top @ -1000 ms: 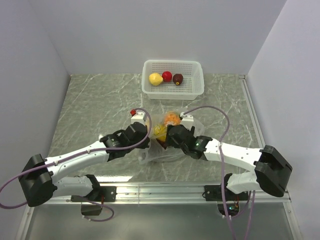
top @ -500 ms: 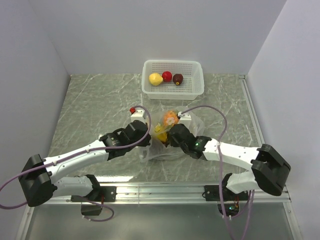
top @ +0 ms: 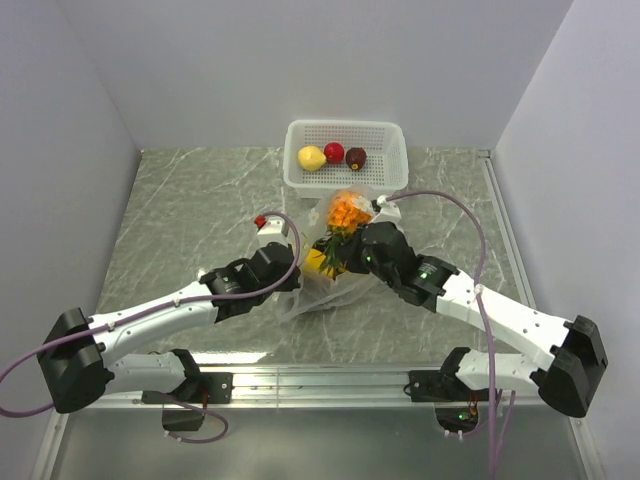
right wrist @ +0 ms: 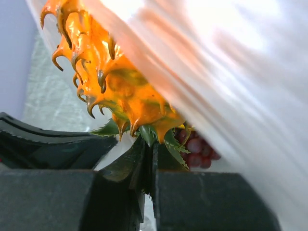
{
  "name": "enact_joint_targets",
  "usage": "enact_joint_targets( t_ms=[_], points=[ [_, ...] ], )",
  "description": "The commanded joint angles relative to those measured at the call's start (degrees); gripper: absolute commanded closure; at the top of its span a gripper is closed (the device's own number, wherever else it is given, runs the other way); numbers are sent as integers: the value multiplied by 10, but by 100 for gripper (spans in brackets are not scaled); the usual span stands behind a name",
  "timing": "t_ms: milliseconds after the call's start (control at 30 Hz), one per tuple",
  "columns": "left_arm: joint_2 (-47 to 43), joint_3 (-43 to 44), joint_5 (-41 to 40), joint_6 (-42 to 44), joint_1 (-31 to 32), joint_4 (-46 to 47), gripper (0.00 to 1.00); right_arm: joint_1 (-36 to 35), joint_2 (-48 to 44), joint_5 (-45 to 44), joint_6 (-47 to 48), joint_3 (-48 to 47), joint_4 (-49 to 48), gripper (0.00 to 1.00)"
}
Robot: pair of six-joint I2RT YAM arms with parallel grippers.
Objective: Untie the knot of the plastic bag and take out the fruit
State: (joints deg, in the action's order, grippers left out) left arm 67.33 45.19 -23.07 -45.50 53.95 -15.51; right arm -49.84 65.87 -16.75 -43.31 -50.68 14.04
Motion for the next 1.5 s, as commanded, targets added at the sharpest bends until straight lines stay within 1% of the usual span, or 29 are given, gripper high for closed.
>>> enact_joint_targets(
  t_ms=[0, 100, 167, 267, 300, 400, 467, 500, 533, 567, 600, 633, 700, 733, 767, 867, 900, 967, 1033, 1067, 1100, 1167, 1200, 1233, 1267, 1333, 1367, 1400, 1467],
  points=[
    [-2, -8, -29, -13, 5, 14, 99, 24, -37, 60, -41, -15, -20, 100],
    [2, -5, -56, -17, 5, 8, 99, 28, -53, 114, -51, -14, -20, 100],
    [4, 9, -76, -16, 4, -3, 100, 28, -59, 141, -38, -22, 3, 100],
    [20, 38, -108, 3, 1, -21, 100, 30, -71, 217, -8, -18, 29, 100],
    [24, 45, -115, 9, 0, -22, 99, 30, -75, 259, 1, -15, 34, 100],
    [35, 66, -136, 27, -10, -31, 99, 30, -92, 320, 32, 0, 48, 100],
    [39, 74, -140, 23, -12, -42, 99, 32, -132, 307, 23, 26, 28, 100],
    [38, 72, -128, 19, -12, -40, 99, 33, -146, 285, 19, 37, 18, 100],
    [33, 66, -110, 15, -10, -34, 99, 33, -173, 232, 18, 57, 1, 100],
    [19, 43, -92, 3, -11, -23, 100, 37, -182, 202, 16, 70, -8, 100],
    [11, 29, -55, -5, -10, 4, 100, 40, -190, 182, 8, 81, -41, 100],
    [2, 14, -41, -13, -9, 15, 99, 45, -196, 156, 2, 107, -64, 100],
    [-17, -24, -16, -39, -3, 35, 100, 58, -199, 161, -28, 130, -128, 100],
    [-20, -33, -13, -46, -2, 34, 99, 61, -194, 188, -34, 130, -139, 100],
    [-21, -42, -14, -58, -2, 29, 99, 61, -179, 196, -37, 125, -157, 100],
    [-18, -47, -28, -64, -2, 8, 99, 61, -171, 212, -32, 119, -212, 100],
    [-18, -48, -29, -63, -2, 8, 99, 60, -173, 205, -30, 125, -239, 100],
    [-10, -47, -25, -57, -2, 17, 99, 62, -179, 216, -27, 119, -261, 100],
    [7, -24, -30, -52, -3, -1, 100, 62, -171, 243, -7, 80, -265, 100],
    [30, -13, -37, -43, -3, -11, 99, 62, -166, 281, 0, 62, -263, 100],
    [40, 0, -44, -39, -3, -21, 99, 61, -161, 298, 10, 30, -253, 100],
    [64, 30, -57, -26, -4, -49, 99, 68, -163, 308, 5, 15, -249, 100],
    [67, 36, -67, -23, -5, -54, 99, 75, -169, 295, -11, 14, -247, 100],
    [66, 41, -72, -21, -8, -57, 99, 85, -180, 285, -18, 19, -233, 100],
    [55, 40, -73, -17, -10, -58, 99, 117, -186, 270, -24, 23, -218, 100],
    [39, 29, -69, -14, -23, -53, 99, 155, -199, 255, -55, 61, -195, 100],
    [21, 25, -66, -11, -28, -52, 99, 192, -203, 260, -70, 84, -200, 100],
    [13, 22, -59, -9, -33, -51, 99, 210, -205, 267, -93, 128, -214, 100],
    [-5, 12, -49, 0, -44, -49, 99, 229, -193, 272, -97, 159, -209, 100]
  ],
)
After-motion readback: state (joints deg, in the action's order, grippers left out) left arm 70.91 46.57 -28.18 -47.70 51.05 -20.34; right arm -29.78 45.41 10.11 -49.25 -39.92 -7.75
